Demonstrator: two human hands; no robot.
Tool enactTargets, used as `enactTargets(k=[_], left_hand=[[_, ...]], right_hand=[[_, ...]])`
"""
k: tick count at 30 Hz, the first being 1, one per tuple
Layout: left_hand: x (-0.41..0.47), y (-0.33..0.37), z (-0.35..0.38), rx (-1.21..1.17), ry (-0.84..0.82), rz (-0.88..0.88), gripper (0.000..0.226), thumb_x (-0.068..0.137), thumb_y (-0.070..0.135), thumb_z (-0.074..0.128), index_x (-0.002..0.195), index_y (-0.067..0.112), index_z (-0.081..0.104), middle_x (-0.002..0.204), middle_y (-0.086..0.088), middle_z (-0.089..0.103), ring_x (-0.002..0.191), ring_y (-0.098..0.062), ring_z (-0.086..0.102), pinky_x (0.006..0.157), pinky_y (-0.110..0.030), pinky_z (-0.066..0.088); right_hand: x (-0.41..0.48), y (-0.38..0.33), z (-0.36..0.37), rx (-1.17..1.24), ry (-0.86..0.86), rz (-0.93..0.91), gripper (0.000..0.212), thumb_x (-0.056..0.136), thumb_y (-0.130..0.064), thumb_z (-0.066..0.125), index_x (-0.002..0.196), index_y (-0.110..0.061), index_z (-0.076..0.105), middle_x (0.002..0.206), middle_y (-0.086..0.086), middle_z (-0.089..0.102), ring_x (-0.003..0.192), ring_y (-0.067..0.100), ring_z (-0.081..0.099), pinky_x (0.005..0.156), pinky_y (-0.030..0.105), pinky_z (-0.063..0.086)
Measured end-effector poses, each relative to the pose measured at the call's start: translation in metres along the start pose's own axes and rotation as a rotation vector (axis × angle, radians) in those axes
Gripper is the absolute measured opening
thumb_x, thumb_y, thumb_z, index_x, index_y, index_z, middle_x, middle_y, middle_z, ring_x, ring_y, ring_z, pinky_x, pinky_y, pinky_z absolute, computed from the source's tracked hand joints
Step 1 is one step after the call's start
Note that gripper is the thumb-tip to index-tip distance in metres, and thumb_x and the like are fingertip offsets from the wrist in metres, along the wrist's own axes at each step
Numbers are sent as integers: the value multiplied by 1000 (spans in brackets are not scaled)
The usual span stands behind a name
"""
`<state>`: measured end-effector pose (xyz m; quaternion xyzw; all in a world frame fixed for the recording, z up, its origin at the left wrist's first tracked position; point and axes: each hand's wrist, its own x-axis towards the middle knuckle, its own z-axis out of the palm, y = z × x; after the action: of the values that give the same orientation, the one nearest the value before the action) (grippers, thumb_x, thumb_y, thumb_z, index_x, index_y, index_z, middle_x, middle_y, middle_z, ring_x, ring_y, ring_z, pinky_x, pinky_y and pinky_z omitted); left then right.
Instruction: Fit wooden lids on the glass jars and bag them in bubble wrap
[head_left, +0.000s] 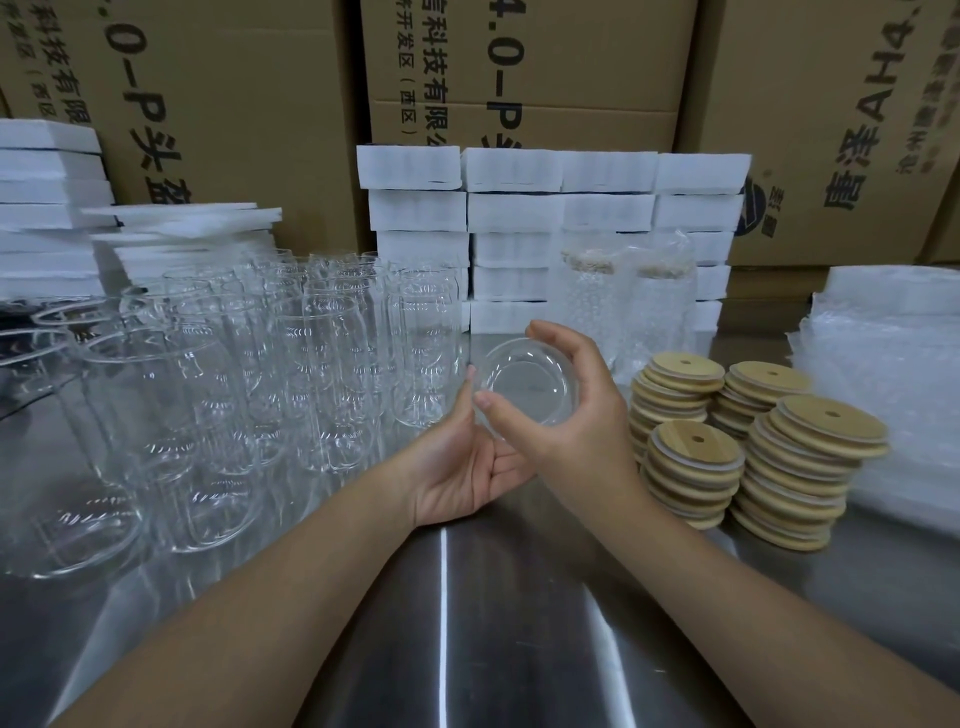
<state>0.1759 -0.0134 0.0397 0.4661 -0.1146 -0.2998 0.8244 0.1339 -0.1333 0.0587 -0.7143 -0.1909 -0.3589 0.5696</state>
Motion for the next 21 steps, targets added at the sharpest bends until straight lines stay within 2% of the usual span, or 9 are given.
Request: enactTargets(k=[2, 7, 10, 14, 17, 21], left_hand=[[0, 0, 1, 9, -2, -10, 78, 93, 66, 25, 121, 2, 59, 116, -22, 67, 91, -23, 73, 85, -28, 56], [-1, 2, 7, 38, 25, -7, 88, 80, 69, 34, 132, -1, 49, 125, -22, 61, 89, -20, 72, 89, -27, 52], [-1, 2, 9, 49, 45, -8, 92, 73, 69, 37, 132, -1, 49, 110, -19, 68, 85, -19, 72, 84, -25, 55], [-1, 2, 11, 40, 90, -2, 87, 76, 69, 37, 127, 1, 53, 104, -19, 68, 81, -19, 73, 76, -24, 59], [-3, 3, 13, 60, 120, 2, 84, 85, 69, 31, 130, 2, 51, 113, -20, 65, 85, -19, 71, 77, -24, 58], [-5, 3, 17, 67, 136, -1, 84, 87, 69, 31, 132, 1, 52, 110, -20, 65, 91, -21, 68, 77, -25, 58]], right_hand=[[1, 0, 0, -2, 14, 4, 58, 61, -41, 79, 112, -36, 52, 116, -19, 58, 114, -5, 53, 98, 12, 38], [3, -1, -1, 14, 47, 27, 51, 59, -43, 80, 103, -41, 54, 110, -19, 61, 111, -4, 55, 97, 17, 41], [4, -1, -1, 31, 64, 42, 48, 60, -42, 80, 101, -38, 56, 109, -16, 62, 110, -3, 56, 98, 22, 43], [5, 1, -2, 63, 83, 74, 47, 61, -43, 79, 101, -31, 59, 104, -13, 64, 106, 1, 59, 97, 26, 46], [6, 2, -2, 79, 88, 95, 48, 62, -47, 78, 102, -28, 59, 103, -11, 65, 104, 4, 61, 96, 32, 48], [7, 4, -2, 104, 99, 109, 49, 61, -56, 75, 100, -30, 60, 100, -13, 66, 99, 2, 62, 90, 27, 48]])
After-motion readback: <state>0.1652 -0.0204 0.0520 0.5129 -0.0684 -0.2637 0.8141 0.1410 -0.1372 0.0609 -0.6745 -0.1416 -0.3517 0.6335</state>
